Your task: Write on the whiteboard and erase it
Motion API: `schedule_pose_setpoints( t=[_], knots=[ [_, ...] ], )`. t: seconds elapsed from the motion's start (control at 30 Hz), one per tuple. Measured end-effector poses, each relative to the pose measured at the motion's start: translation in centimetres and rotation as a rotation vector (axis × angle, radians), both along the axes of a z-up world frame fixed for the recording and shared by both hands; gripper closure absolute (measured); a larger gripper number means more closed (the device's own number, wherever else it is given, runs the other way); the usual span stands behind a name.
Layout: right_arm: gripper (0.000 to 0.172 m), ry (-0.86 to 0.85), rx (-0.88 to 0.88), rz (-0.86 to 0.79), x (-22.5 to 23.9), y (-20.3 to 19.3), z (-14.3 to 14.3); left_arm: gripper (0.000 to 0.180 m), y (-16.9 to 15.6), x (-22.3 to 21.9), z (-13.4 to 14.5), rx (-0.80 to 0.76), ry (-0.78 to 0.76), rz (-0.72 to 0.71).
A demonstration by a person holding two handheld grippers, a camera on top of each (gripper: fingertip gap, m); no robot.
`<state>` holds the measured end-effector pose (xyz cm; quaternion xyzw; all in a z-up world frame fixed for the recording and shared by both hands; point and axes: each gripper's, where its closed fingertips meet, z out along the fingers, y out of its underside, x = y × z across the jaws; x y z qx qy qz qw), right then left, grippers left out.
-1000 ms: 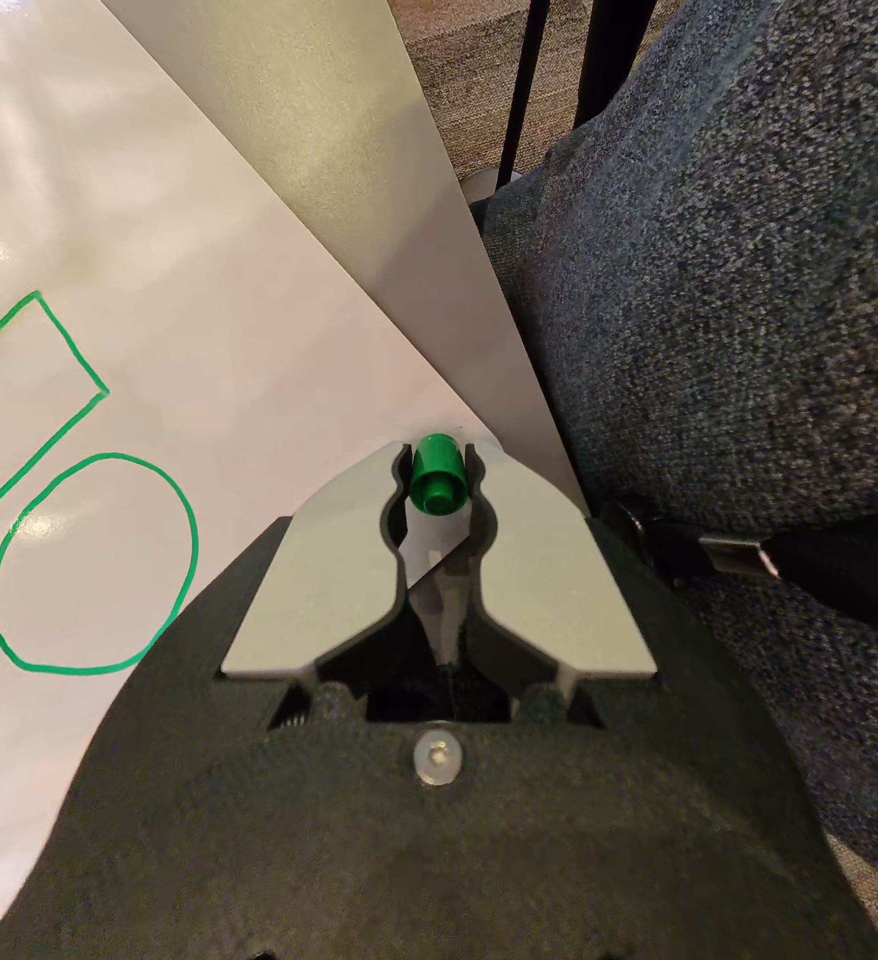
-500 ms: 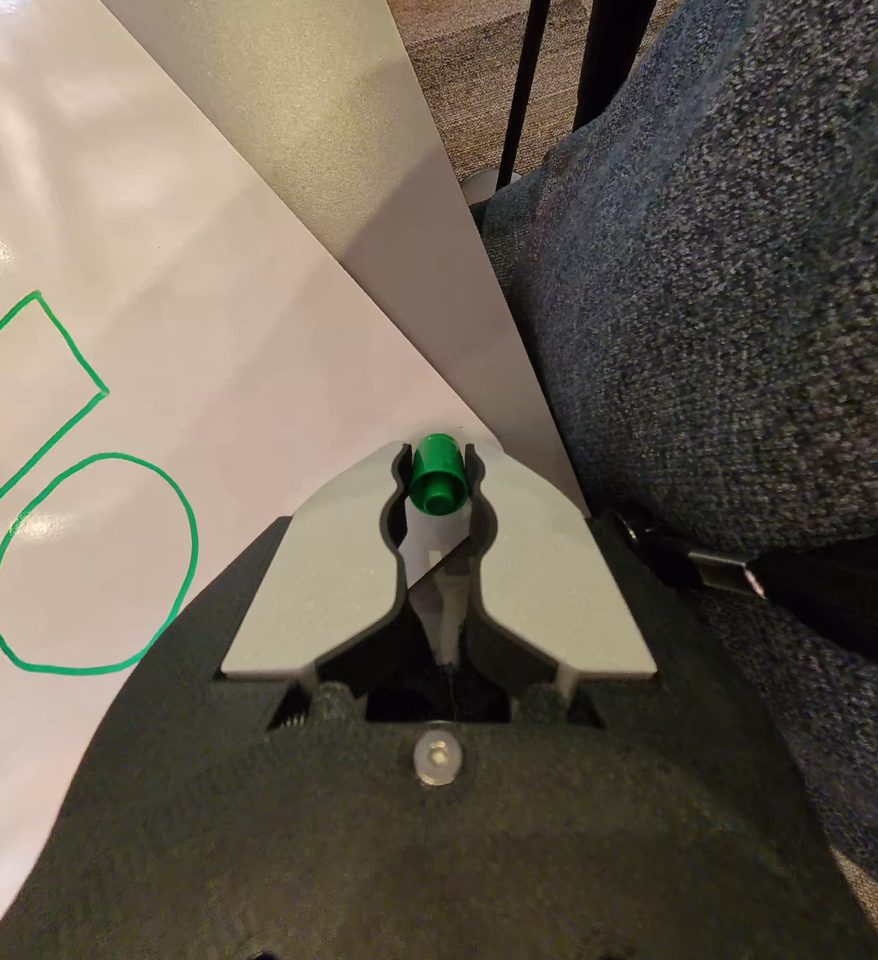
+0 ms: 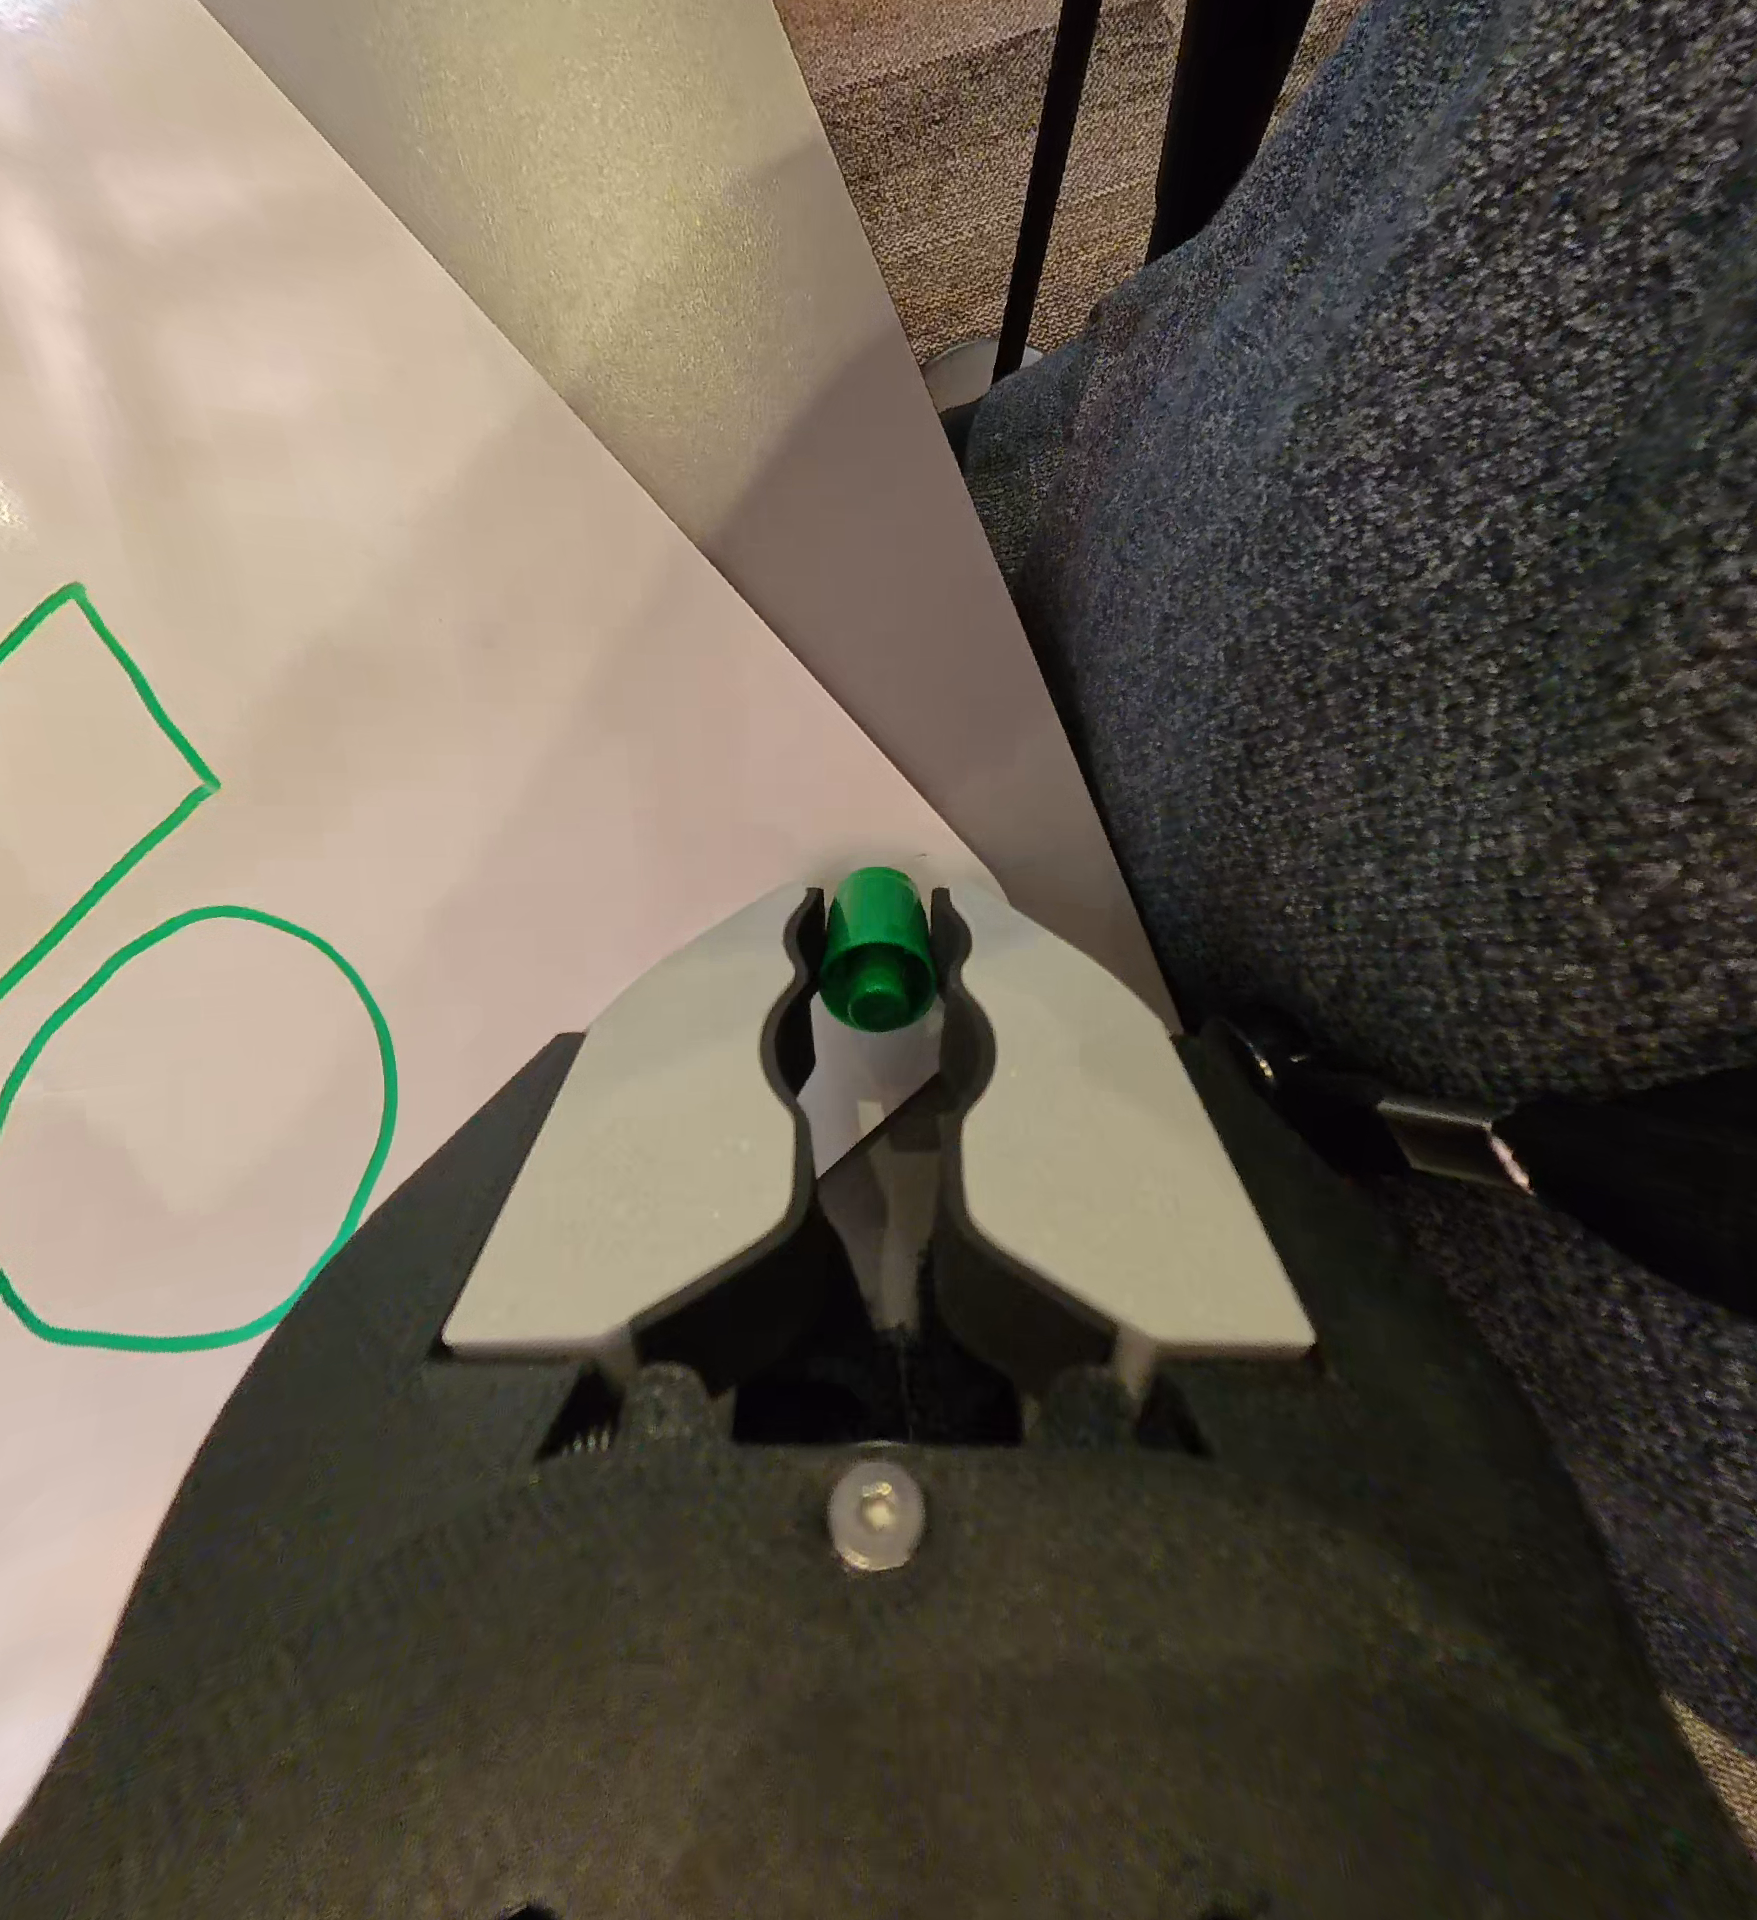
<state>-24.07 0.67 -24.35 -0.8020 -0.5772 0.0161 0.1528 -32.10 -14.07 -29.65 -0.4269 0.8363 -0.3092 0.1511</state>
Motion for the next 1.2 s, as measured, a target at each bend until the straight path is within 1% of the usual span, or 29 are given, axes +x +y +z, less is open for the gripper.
schedule_pose_setpoints(
  t=[0.07, 0.17, 0.33, 0.5, 0.77, 0.97, 1.2],
  knots=[
    [0.151, -0.008, 0.014, -0.007, 0.2, 0.2, 0.2, 0.16, 0.0, 0.0, 0.0, 0.0, 0.0, 0.0],
    [0.151, 0.025, 0.025, -0.043, 1.0, 0.1, 1.3, 0.16, 0.0, 0.0, 0.0, 0.002, -0.001, 0.0],
    [0.151, -0.018, 0.032, -0.119, 5.0, -1.1, 2.2, 0.16, 0.0, 0.0, 0.0, 0.001, 0.0, 0.0],
    [0.151, -0.048, 0.003, -0.147, 6.8, -2.6, 1.2, 0.16, 0.0, 0.1, 0.0, -0.002, 0.001, -0.001],
    [0.151, -0.038, -0.018, -0.138, 6.3, -3.1, 0.1, 0.16, -0.1, 0.1, 0.0, -0.003, 0.0, 0.0],
    [0.151, -0.054, -0.017, -0.158, 7.2, -3.0, 0.1, 0.16, -0.1, 0.1, 0.0, -0.003, 0.0, 0.0],
    [0.151, -0.081, -0.009, -0.219, 10.2, -2.5, 0.1, 0.16, -0.1, 0.1, 0.0, -0.006, 0.001, -0.001]
  ],
)
